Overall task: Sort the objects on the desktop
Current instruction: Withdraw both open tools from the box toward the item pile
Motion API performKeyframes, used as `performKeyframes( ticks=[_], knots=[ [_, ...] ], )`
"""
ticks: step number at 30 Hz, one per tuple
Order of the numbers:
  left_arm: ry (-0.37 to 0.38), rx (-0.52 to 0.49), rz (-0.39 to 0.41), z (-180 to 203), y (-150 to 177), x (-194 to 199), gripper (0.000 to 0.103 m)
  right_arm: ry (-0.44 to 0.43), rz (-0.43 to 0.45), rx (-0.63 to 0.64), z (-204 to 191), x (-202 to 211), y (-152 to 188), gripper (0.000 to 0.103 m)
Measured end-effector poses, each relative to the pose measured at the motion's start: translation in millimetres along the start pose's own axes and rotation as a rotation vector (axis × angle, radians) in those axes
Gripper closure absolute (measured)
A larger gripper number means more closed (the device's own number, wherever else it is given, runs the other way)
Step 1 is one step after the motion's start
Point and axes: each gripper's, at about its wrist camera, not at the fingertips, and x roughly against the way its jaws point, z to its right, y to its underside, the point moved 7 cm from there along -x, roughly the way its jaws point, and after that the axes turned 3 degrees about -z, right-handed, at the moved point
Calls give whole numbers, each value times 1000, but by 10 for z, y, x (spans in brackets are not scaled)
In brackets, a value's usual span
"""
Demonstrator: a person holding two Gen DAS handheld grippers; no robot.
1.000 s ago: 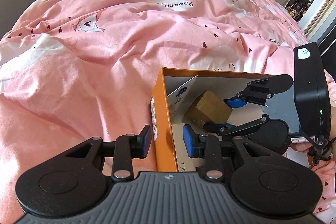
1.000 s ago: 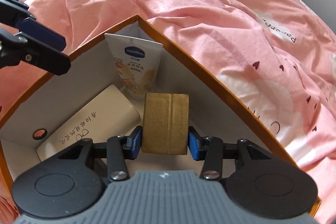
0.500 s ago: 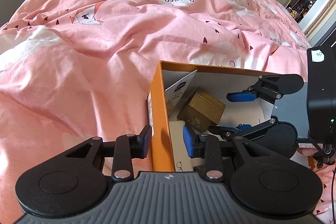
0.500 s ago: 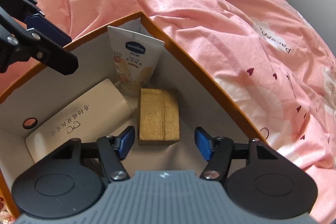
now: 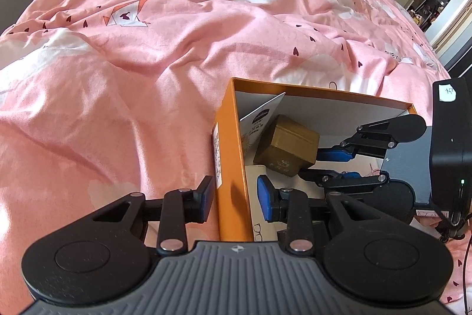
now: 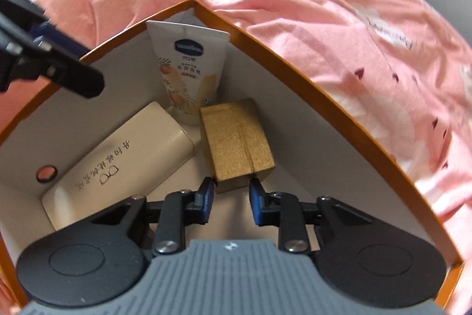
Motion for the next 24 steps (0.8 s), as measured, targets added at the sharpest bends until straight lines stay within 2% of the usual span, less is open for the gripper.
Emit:
performKeyframes(
  ticks=[3, 15, 18, 22, 24],
  knots=[
    [4, 1, -2, 2, -2, -16, 66, 32, 32, 81, -83, -7, -60, 87],
    [33, -12, 13, 55, -7, -30, 69, 7, 45, 97, -125, -46, -99, 88],
    [37, -25, 13, 92, -5, -30, 69, 53, 37, 122, -140, -72, -118, 88],
    [30, -23, 12, 97, -2, -45, 69, 145, 46, 219, -234, -98, -105, 87],
    [33, -16, 9, 91, 2, -52, 69, 126, 47, 206, -238, -86, -87, 87]
  ],
)
